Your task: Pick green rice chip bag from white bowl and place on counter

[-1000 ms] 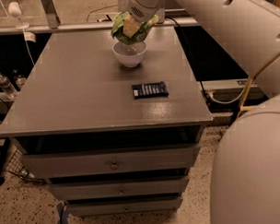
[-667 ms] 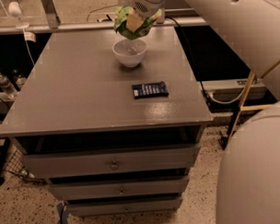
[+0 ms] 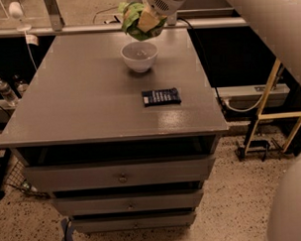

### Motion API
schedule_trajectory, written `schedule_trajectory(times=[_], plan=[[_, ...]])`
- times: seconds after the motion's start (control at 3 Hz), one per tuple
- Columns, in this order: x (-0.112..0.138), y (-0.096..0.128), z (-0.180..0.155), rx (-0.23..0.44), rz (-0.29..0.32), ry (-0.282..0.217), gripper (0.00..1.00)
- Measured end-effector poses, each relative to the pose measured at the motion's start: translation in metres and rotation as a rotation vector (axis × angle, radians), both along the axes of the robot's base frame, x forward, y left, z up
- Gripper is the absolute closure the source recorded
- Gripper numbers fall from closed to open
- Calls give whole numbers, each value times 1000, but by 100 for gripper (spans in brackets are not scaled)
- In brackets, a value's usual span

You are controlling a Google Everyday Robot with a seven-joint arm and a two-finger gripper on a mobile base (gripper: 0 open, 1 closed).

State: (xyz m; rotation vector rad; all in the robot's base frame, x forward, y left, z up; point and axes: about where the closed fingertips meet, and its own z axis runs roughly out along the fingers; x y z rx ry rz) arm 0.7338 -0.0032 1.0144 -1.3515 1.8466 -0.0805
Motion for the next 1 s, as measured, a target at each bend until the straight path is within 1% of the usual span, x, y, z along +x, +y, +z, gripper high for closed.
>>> schedule_trajectory(times=[0.33, 0.67, 1.0], plan=[[-36, 41, 3, 70, 213, 11, 100], [-74, 91, -15, 135, 411, 68, 100], [-100, 141, -52, 115, 529, 160, 100]])
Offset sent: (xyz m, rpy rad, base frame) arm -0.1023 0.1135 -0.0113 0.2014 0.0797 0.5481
